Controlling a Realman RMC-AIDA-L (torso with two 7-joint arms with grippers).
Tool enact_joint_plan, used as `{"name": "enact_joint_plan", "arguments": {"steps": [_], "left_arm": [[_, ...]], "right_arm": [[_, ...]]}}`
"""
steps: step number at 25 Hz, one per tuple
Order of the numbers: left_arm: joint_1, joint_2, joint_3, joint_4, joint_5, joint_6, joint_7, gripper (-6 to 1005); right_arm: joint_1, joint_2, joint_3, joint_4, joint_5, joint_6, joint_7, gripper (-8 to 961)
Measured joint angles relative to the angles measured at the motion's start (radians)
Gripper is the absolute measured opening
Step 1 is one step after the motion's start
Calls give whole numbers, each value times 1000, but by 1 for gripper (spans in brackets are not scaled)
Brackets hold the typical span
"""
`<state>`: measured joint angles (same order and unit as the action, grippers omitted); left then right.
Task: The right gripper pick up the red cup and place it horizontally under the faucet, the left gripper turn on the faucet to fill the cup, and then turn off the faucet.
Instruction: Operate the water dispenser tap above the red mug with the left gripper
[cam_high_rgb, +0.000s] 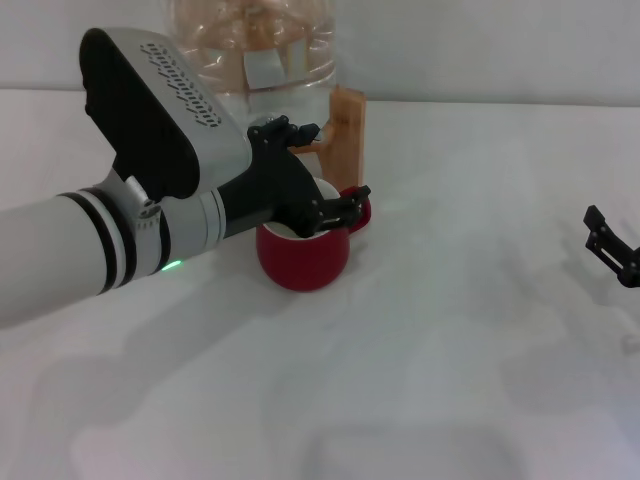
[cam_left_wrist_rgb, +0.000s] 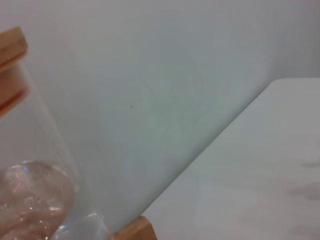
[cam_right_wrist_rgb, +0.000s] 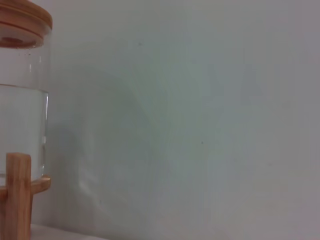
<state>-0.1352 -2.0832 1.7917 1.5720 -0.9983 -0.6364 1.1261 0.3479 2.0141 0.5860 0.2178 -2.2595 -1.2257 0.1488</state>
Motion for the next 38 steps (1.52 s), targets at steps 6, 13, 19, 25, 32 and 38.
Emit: {"name": "enact_joint_plan", "arguments": {"steps": [6,13,19,25,32,38], "left_arm": [[-11,0,0,-7,1,5,1,877],[-18,0,0,-10,2,11,1,877],[-29,0,-1,-24,3,12,1,877],[-35,0,-12,-30,3,13,2,877],[-37,0,-14,-31,3,25,9,876],[-44,0,-15,-32,3,28,12,876]], "right_arm": [[-4,0,0,0,0,0,0,861],[-4,0,0,0,0,0,0,862],[-4,0,1,0,0,0,0,862],[-4,0,0,0,0,0,0,862],[-2,0,0,0,0,0,0,861],[-1,0,1,0,0,0,0,861]]}}
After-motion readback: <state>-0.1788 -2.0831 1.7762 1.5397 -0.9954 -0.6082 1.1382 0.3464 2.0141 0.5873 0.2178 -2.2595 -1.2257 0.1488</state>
